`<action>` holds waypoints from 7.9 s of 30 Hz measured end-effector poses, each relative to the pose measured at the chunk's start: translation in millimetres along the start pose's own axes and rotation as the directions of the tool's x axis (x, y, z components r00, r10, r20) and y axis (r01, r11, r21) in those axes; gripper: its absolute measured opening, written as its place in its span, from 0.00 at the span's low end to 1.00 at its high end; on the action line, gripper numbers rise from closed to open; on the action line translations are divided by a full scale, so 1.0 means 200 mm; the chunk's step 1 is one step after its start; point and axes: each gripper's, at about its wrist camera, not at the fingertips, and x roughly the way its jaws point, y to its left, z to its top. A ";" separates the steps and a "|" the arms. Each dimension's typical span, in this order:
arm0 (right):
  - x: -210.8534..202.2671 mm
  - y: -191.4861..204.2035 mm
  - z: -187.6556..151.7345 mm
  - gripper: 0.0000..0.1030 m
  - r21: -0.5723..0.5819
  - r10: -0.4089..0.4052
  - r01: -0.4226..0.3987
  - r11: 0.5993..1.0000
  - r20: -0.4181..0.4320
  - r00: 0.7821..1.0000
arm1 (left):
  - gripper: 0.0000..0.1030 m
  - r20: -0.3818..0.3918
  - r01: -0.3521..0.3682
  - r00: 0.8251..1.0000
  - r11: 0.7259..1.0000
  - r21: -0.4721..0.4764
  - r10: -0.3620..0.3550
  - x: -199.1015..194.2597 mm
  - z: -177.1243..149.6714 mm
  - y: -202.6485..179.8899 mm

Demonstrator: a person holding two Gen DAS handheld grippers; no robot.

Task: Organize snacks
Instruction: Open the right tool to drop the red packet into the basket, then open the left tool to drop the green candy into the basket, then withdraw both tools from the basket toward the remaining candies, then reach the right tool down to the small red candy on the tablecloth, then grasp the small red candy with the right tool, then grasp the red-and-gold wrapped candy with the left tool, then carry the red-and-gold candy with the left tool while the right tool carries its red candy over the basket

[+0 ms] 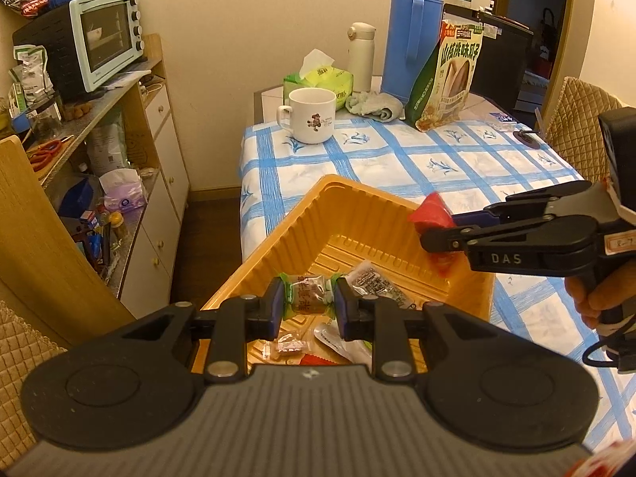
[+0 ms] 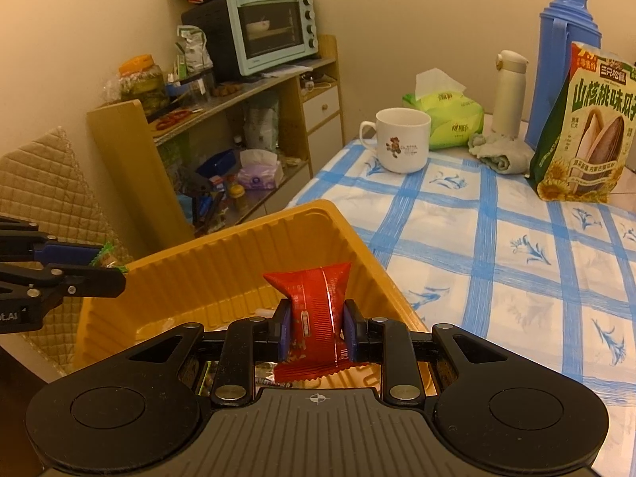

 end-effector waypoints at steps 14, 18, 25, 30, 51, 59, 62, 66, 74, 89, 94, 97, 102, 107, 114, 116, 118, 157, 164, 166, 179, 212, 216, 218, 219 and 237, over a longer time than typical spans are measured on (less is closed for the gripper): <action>0.04 -0.02 -0.03 0.29 0.048 -0.010 0.013 0.999 -0.057 0.998 | 0.23 -0.024 0.005 1.000 1.000 -0.002 -0.005 0.08 0.00 0.05; 0.04 -0.01 -0.03 0.29 0.059 -0.011 0.015 0.998 -0.062 0.998 | 0.23 -0.023 0.014 1.000 1.000 0.004 -0.013 0.11 0.02 0.05; 0.02 -0.01 -0.03 0.29 0.070 -0.018 0.022 0.997 -0.056 0.998 | 0.23 -0.025 0.032 0.999 0.999 0.021 -0.031 0.18 0.06 0.02; 0.01 -0.01 -0.03 0.30 0.077 -0.025 0.029 0.997 -0.050 0.998 | 0.24 -0.016 0.044 0.999 0.998 0.036 -0.044 0.23 0.11 0.00; -0.15 0.08 -0.09 0.73 0.090 -0.003 0.004 0.996 -0.013 1.000 | 0.56 -0.033 0.008 0.999 1.000 -0.005 -0.008 0.07 0.00 0.02; -0.27 0.13 -0.12 0.80 0.092 0.011 -0.011 0.996 0.002 1.000 | 0.65 -0.033 0.006 0.999 0.999 -0.039 -0.008 -0.11 -0.07 -0.02; -0.33 0.14 -0.14 0.82 0.101 0.010 -0.012 0.995 0.014 1.000 | 0.66 -0.031 0.000 1.000 0.999 -0.045 -0.002 -0.17 -0.10 -0.05; -0.44 0.16 -0.18 0.83 0.109 0.011 -0.013 0.994 0.026 1.000 | 0.68 -0.029 -0.006 1.000 0.999 -0.051 0.004 -0.26 -0.14 -0.10; -0.68 0.20 -0.30 0.84 0.120 0.014 -0.019 0.993 0.043 0.999 | 0.69 -0.022 -0.014 1.000 0.998 -0.068 0.013 -0.44 -0.25 -0.22; -1.10 0.21 -0.67 0.85 0.130 0.007 -0.008 0.991 0.007 1.000 | 0.69 -0.031 -0.016 0.999 0.996 -0.085 0.013 -0.73 -0.52 -0.55; -1.20 0.19 -0.79 0.85 0.129 0.005 -0.003 0.992 -0.013 1.000 | 0.69 -0.042 -0.012 0.999 0.995 -0.095 0.008 -0.79 -0.60 -0.66; -1.24 0.19 -0.85 0.85 0.131 0.006 -0.002 0.991 -0.026 1.000 | 0.69 -0.052 -0.011 0.999 0.995 -0.095 0.006 -0.81 -0.64 -0.71; -1.29 0.17 -0.95 0.85 0.136 0.007 0.001 0.991 -0.054 0.999 | 0.69 -0.069 -0.012 0.998 0.995 -0.099 0.005 -0.84 -0.72 -0.78; -1.32 0.15 -1.02 0.85 0.142 0.009 0.003 0.990 -0.083 0.997 | 0.69 -0.089 -0.011 0.996 0.995 -0.099 0.002 -0.85 -0.77 -0.82; -1.30 0.12 -1.08 0.85 0.170 0.006 0.015 0.985 -0.125 0.992 | 0.69 -0.116 0.000 0.993 0.997 -0.081 -0.010 -0.82 -0.80 -0.89; -1.29 0.11 -1.09 0.85 0.175 0.005 0.019 0.984 -0.138 0.990 | 0.69 -0.121 0.007 0.993 0.997 -0.075 -0.016 -0.81 -0.80 -0.90; -1.28 0.10 -1.10 0.85 0.176 0.003 0.023 0.984 -0.148 0.989 | 0.69 -0.125 0.012 0.992 0.998 -0.067 -0.021 -0.80 -0.80 -0.91; -0.89 -0.01 -1.05 0.59 0.317 -0.093 0.140 0.938 -0.158 0.983 | 0.69 -0.165 0.069 0.985 0.996 0.061 -0.058 -0.36 -0.68 -0.84; -0.81 -0.02 -1.02 0.51 0.325 -0.112 0.160 0.932 -0.161 0.981 | 0.69 -0.170 0.078 0.983 0.994 0.076 -0.064 -0.30 -0.65 -0.82; -0.78 -0.02 -1.01 0.49 0.324 -0.117 0.166 0.932 -0.164 0.979 | 0.69 -0.171 0.079 0.983 0.994 0.078 -0.065 -0.29 -0.65 -0.82; -0.68 -0.01 -0.98 0.30 0.227 -0.190 0.232 0.946 -0.193 0.963 | 0.68 -0.179 0.100 0.981 0.989 0.106 -0.080 -0.22 -0.61 -0.81; -0.95 -0.30 -1.10 0.21 0.372 -0.286 0.339 0.864 -0.191 0.939 | 0.21 -0.243 0.205 0.961 0.929 0.310 -0.131 0.13 -0.58 -1.00; -0.96 -0.29 -1.10 0.21 0.365 -0.280 0.329 0.871 -0.183 0.942 | 0.21 -0.241 0.198 0.962 0.938 0.284 -0.130 0.12 -0.59 -1.00; -0.96 -0.29 -1.10 0.21 0.360 -0.275 0.322 0.876 -0.177 0.945 | 0.20 -0.240 0.195 0.962 0.941 0.277 -0.129 0.12 -0.59 -1.00; -0.96 -0.29 -1.09 0.21 0.358 -0.272 0.318 0.878 -0.173 0.947 | 0.20 -0.240 0.193 0.962 0.942 0.273 -0.128 0.12 -0.59 -1.00; -1.07 -0.23 -1.07 0.21 0.330 -0.250 0.273 0.904 -0.112 0.962 | 0.17 -0.192 0.173 0.972 0.964 0.203 -0.134 -0.08 -0.59 -0.97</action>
